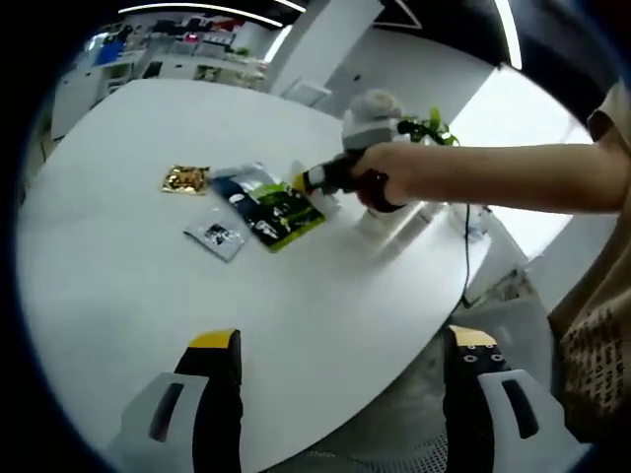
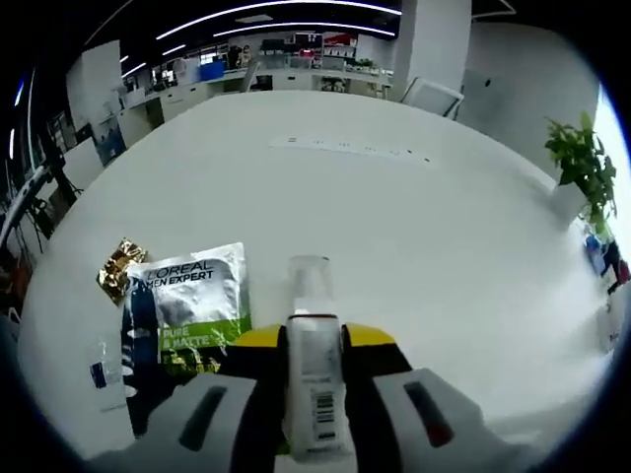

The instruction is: Arrange the skincare products in the storage area until every visible bottle or jar stands upright without overlapping.

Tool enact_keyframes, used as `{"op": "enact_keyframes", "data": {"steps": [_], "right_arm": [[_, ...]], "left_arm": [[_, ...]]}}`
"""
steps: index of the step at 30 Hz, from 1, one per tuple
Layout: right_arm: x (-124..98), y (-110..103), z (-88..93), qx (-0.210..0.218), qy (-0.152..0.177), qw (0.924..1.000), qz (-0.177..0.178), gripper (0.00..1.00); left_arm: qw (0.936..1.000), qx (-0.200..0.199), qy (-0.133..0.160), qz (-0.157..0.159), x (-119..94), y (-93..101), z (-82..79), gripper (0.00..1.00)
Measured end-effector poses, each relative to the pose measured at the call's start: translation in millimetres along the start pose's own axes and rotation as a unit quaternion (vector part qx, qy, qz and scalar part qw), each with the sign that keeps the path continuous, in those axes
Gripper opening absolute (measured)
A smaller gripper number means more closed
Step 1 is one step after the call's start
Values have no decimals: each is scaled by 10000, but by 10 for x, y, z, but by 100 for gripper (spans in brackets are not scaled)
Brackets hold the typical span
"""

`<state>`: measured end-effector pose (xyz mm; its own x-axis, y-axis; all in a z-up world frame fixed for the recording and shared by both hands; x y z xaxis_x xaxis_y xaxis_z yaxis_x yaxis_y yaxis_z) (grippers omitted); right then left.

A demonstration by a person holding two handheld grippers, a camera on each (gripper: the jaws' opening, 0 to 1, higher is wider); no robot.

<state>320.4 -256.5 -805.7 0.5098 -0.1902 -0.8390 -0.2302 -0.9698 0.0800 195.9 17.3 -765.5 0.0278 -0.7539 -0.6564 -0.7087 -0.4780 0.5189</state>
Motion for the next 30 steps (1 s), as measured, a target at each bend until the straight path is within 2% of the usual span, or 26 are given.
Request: {"op": "enact_keyframes", "data": {"steps": [6, 12, 22, 30], "right_arm": [[-15, -23, 13, -307, 117, 9995, -15, 21], [-53, -74, 23, -391, -32, 9992, 17, 21], [-327, -55, 45, -494, 214, 9984, -175, 21], [-545, -87, 246, 91, 266, 9973, -675, 21]], "left_arm": [[9998, -44, 166, -49, -53, 15, -2, 80], [9997, 34, 251, -74, -131, 108, -21, 80], [9992, 95, 362, -144, -232, 204, 13, 79], [9988, 257, 418, -85, -298, 353, -13, 79]]}}
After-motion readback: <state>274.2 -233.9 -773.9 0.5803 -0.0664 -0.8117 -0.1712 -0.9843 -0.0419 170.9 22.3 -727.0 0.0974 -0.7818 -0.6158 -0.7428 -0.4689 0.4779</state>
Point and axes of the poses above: the point that each gripper's makers call its tool centre point, and the gripper's own axes: x roughly forward along the fingers, y roughly to its right, z roughly out of its underside, the point moved 9 cm from there along -x, roughly backward along the fingers, and after that the axes turned 10 degrees about -y, right-handed, at the moved point
